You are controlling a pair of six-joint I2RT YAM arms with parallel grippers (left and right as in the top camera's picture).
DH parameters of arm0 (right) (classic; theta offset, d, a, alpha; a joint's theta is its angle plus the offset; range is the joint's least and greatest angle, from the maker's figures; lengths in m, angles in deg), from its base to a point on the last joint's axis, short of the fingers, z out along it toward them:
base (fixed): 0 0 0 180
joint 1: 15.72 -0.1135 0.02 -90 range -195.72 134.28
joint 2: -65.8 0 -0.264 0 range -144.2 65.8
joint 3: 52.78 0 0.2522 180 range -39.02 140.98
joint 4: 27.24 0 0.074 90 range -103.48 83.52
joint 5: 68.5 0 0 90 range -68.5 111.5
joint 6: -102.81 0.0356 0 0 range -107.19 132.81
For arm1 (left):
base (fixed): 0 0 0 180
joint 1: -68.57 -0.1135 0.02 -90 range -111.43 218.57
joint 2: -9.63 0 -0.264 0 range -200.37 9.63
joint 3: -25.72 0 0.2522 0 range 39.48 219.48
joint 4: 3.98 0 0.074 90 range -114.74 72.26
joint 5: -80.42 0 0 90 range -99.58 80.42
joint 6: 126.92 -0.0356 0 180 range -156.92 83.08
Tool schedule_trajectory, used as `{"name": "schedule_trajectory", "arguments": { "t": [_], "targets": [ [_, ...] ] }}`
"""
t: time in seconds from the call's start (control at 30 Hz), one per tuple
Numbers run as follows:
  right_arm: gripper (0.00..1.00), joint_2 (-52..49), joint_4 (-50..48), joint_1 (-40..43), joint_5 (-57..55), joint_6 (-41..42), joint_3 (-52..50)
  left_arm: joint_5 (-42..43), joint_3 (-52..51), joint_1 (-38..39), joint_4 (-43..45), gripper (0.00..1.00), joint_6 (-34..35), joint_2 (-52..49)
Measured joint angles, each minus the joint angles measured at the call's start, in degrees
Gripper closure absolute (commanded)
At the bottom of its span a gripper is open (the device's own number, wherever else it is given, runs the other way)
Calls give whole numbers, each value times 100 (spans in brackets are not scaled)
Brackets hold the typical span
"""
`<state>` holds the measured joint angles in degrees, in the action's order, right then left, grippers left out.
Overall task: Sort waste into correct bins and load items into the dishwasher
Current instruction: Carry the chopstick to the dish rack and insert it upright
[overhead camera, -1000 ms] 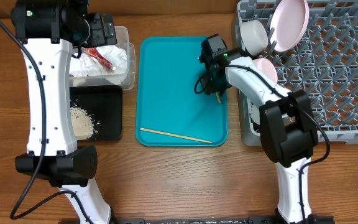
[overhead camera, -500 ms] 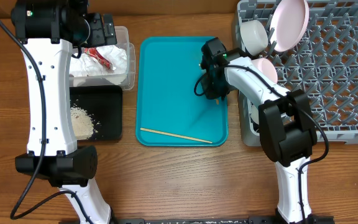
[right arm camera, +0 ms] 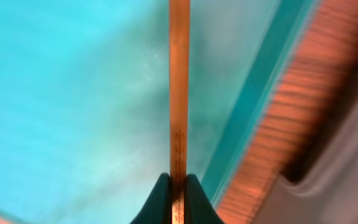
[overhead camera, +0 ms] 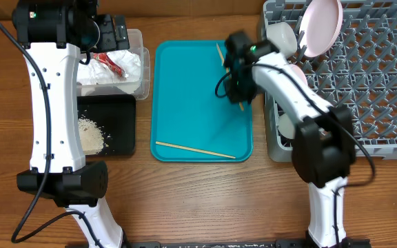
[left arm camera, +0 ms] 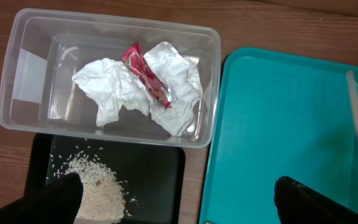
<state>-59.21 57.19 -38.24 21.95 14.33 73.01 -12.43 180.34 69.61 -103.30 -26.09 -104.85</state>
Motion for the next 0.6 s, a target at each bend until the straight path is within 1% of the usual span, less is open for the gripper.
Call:
{"name": "schedule_trajectory", "arguments": {
  "t": [0.17,0.27,0.33,0.47,0.6],
  "targets": [
    [96,1351,448,247,33,164,616,-2,0,0,0,0,0,0],
    [96,2109,929,691,-55,258,778,0,0,0,0,0,0,0],
    [96,2400,1298,1102,-164,291,826,0,0,0,0,0,0,0],
    [96,2420,1521,1847,-284,243,643,-2,0,0,0,0,0,0],
    [96,2249,1408,2374,-280,50,-136,0,0,0,-2,0,0,0]
  ]
}}
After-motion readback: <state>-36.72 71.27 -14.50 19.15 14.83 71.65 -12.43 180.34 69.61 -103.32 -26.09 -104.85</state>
